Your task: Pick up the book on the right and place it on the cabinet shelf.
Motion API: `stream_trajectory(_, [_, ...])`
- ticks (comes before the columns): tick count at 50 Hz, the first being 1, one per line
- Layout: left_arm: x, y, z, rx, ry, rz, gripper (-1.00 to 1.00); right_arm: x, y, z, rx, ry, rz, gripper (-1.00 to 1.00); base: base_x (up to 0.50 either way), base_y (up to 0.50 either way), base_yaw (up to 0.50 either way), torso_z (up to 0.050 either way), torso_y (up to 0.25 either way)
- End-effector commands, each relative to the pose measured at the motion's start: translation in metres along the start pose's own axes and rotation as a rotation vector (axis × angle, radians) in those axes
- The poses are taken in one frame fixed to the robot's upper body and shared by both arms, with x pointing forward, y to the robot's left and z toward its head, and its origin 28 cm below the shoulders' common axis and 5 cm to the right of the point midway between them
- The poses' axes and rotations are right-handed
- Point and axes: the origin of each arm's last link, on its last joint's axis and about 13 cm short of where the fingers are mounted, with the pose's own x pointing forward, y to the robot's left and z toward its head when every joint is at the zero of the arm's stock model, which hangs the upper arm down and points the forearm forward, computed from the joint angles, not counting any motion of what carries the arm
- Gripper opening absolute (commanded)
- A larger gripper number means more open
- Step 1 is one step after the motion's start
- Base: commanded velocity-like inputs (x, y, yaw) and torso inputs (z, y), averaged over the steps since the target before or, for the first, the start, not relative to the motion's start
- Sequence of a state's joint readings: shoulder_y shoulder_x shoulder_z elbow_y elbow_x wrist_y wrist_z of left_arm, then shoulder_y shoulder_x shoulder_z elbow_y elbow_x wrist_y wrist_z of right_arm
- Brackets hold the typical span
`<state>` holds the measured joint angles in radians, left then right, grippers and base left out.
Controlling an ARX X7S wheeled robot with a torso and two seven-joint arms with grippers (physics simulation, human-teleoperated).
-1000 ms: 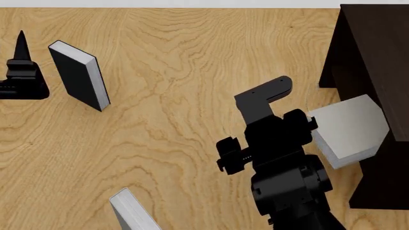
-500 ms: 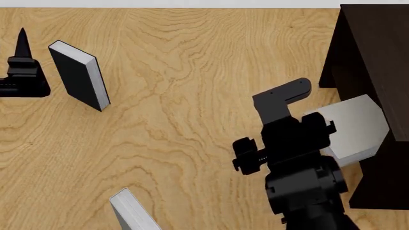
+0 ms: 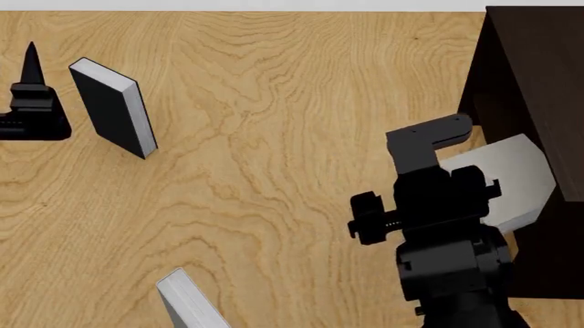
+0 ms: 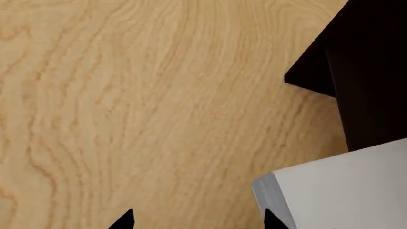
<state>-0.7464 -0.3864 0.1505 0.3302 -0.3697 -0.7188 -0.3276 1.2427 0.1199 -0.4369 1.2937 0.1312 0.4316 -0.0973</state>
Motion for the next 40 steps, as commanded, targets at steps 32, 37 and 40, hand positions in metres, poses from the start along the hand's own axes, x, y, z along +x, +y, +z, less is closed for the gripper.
stream_trajectory(32, [0.000,-0.001,-0.004,-0.003,0.009,0.002,1.00,-0.010,-0.039,0.020,-0.245,-0.028,-0.360,1.00,0.00,0.00,0.00,0.000,0.000])
stream_trajectory(37, [0.000,0.000,-0.003,-0.004,0.007,0.006,1.00,-0.010,-0.039,0.021,-0.255,-0.029,-0.368,1.00,0.00,0.00,0.00,0.000,0.000])
stream_trajectory(40, [0.000,0.000,-0.003,-0.004,0.007,0.006,1.00,-0.010,-0.039,0.021,-0.257,-0.031,-0.367,1.00,0.00,0.00,0.00,0.000,0.000])
